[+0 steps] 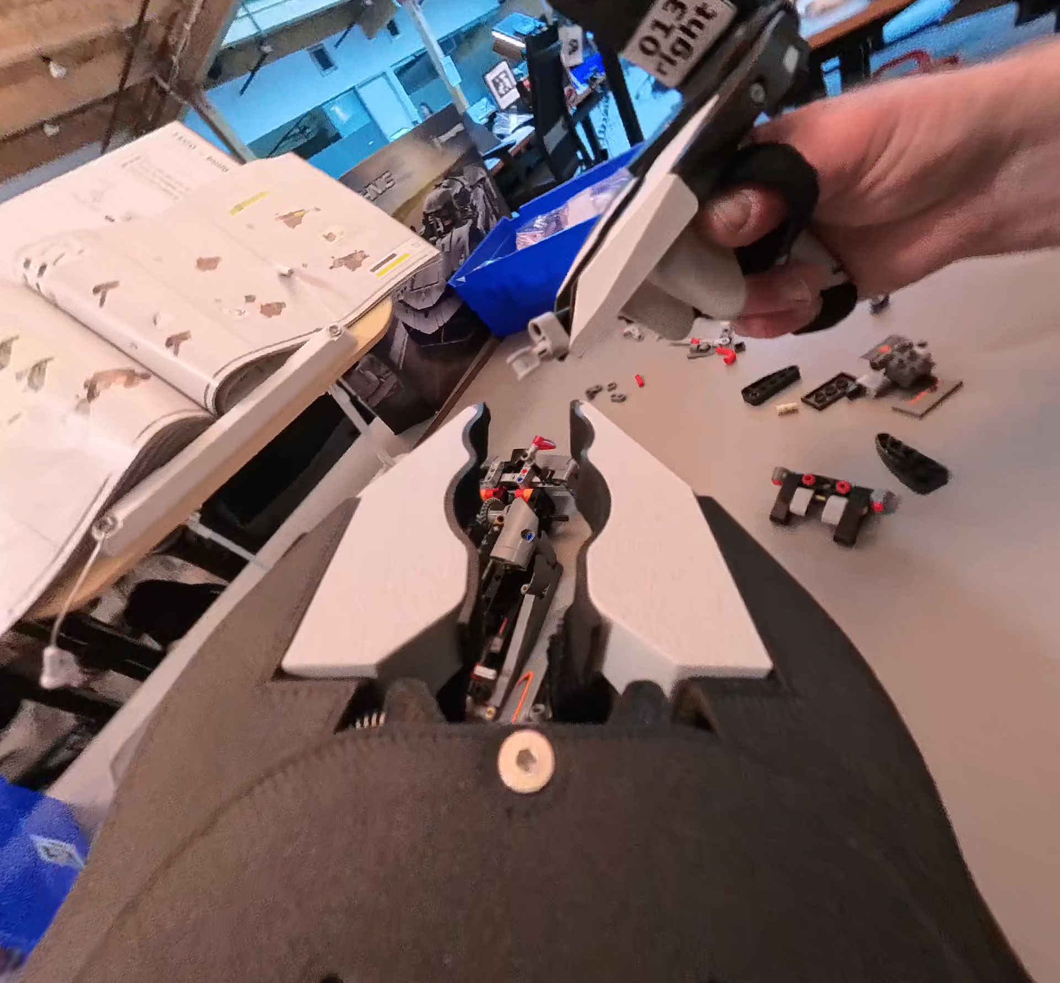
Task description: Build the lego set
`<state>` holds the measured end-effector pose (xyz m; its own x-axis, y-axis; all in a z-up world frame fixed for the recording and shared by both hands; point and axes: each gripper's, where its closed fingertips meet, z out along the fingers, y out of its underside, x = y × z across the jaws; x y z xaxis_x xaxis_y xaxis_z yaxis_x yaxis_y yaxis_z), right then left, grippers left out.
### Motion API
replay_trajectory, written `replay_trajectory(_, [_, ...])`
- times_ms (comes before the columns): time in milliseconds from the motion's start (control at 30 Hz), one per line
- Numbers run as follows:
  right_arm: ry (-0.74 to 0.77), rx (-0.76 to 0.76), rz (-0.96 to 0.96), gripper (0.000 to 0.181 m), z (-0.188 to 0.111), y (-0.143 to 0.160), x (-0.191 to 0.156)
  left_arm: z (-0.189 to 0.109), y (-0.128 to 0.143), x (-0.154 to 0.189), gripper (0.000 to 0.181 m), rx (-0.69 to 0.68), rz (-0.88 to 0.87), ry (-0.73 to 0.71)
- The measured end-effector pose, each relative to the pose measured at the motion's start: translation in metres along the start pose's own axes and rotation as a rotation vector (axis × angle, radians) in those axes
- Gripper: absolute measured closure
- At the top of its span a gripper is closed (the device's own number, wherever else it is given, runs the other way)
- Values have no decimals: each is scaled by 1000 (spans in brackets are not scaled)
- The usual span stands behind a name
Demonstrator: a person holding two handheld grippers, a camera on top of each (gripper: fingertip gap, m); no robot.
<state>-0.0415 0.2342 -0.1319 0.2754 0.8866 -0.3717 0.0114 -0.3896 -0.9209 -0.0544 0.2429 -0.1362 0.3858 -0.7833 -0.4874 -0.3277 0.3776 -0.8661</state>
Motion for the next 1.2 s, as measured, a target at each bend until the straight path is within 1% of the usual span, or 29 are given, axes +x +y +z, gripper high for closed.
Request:
replay_trajectory(133, [-36, 78, 77, 178, -1, -11, 6, -1, -2, -8, 152, 54, -128, 5])
replay_trajectory(300, [-42, 80, 79, 179, 4, -11, 7, 0, -4, -11, 154, 94, -275, 38])
replay_trajectory(367, [-35, 71, 38, 178, 6, -11, 5, -2, -7, -11, 155, 130, -349, 75])
replay_trajectory(500, [46, 7, -139, 178, 11, -11, 1, -5, -9, -13, 156, 185, -509, 149])
replay_trajectory(567, [43, -2, -152, 179, 13, -12, -2, -9, -14, -15, 159, 231, -564, 184])
replay_trajectory(633, [46, -9, -167, 179, 14, -13, -2, -11, -14, -16, 163, 244, -593, 208])
replay_trajectory(700, [102, -37, -255, 179, 15, -12, 0, -13, -16, -15, 164, 260, -617, 231])
replay_trajectory(733, [145, -52, -328, 179, 15, -12, 1, -13, -16, -16, 164, 265, -641, 244])
replay_trajectory(767, [219, -75, -431, 179, 15, -13, 4, -13, -15, -16, 163, 272, -672, 261])
replay_trajectory(833, [376, -166, -708, 179, 15, -13, 9, -13, -16, -16, 159, 292, -751, 299])
replay_trajectory(900, [474, -227, -945, 179, 18, -15, 6, -12, -14, -18, 157, 300, -823, 322])
replay_trajectory(933, [500, -255, -1015, 179, 20, -15, 4, -13, -15, -19, 157, 314, -853, 335])
replay_trajectory(1000, [530, -263, -1079, 179, 23, -17, 1, -13, -13, -22, 159, 323, -902, 348])
replay_trajectory(1133, [535, -264, -1152, 179, 25, -21, -6, -15, -14, -23, 162, 358, -947, 381])
replay_trajectory(1200, [543, -259, -1169, 179, 25, -23, -8, -16, -17, -21, 168, 370, -952, 407])
